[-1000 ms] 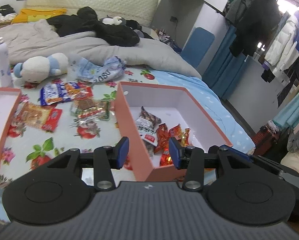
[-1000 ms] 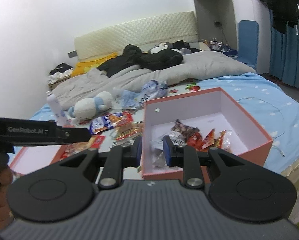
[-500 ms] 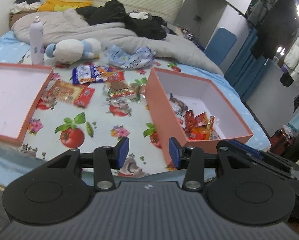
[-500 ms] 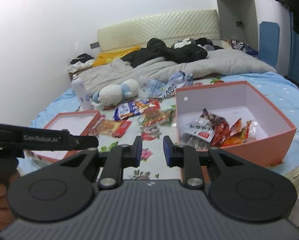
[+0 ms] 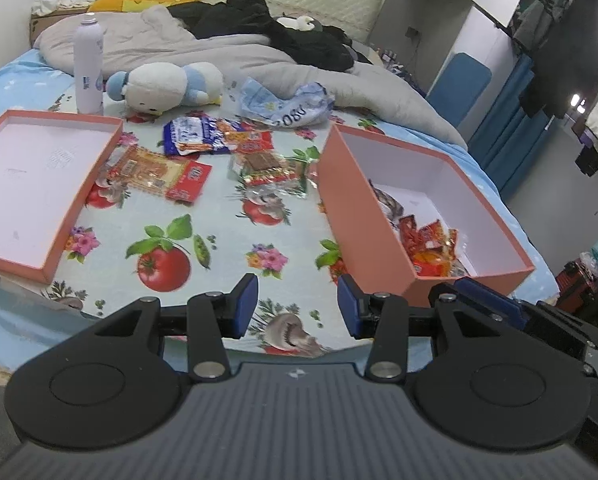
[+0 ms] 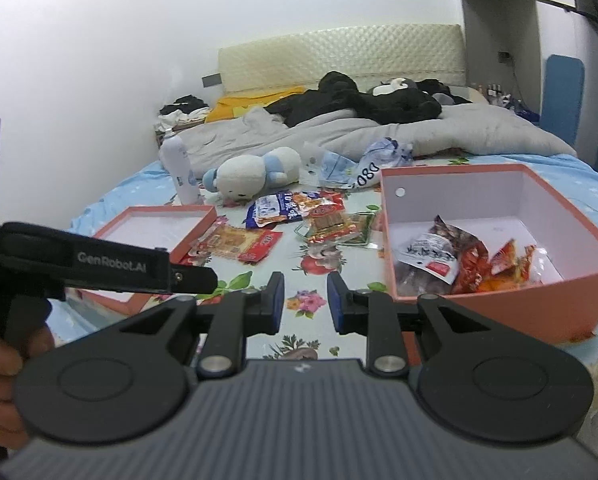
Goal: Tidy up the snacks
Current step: 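Lower both tools back toward the snack pile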
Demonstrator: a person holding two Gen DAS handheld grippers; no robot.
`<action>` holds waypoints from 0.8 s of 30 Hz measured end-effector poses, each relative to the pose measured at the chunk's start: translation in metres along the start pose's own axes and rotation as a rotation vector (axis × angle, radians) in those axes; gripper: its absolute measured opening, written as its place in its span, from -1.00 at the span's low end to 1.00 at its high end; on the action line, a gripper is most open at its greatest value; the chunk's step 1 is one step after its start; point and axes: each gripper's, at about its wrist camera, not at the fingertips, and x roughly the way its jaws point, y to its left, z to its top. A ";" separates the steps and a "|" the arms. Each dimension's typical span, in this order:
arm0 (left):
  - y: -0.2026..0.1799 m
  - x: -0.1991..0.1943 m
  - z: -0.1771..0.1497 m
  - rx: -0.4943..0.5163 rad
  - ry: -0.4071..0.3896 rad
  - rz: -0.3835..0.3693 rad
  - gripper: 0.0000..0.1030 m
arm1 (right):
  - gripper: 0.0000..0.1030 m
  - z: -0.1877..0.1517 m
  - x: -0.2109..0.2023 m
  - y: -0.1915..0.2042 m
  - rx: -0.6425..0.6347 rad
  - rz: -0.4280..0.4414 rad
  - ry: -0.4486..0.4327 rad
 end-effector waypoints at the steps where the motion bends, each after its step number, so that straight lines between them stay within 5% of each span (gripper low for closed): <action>1: 0.005 0.002 0.001 -0.004 -0.002 0.004 -0.03 | -0.48 0.000 0.004 0.001 -0.003 0.001 0.001; 24: 0.096 0.089 0.041 -0.104 0.003 0.089 -0.03 | -0.48 0.017 0.121 0.025 -0.038 0.057 0.044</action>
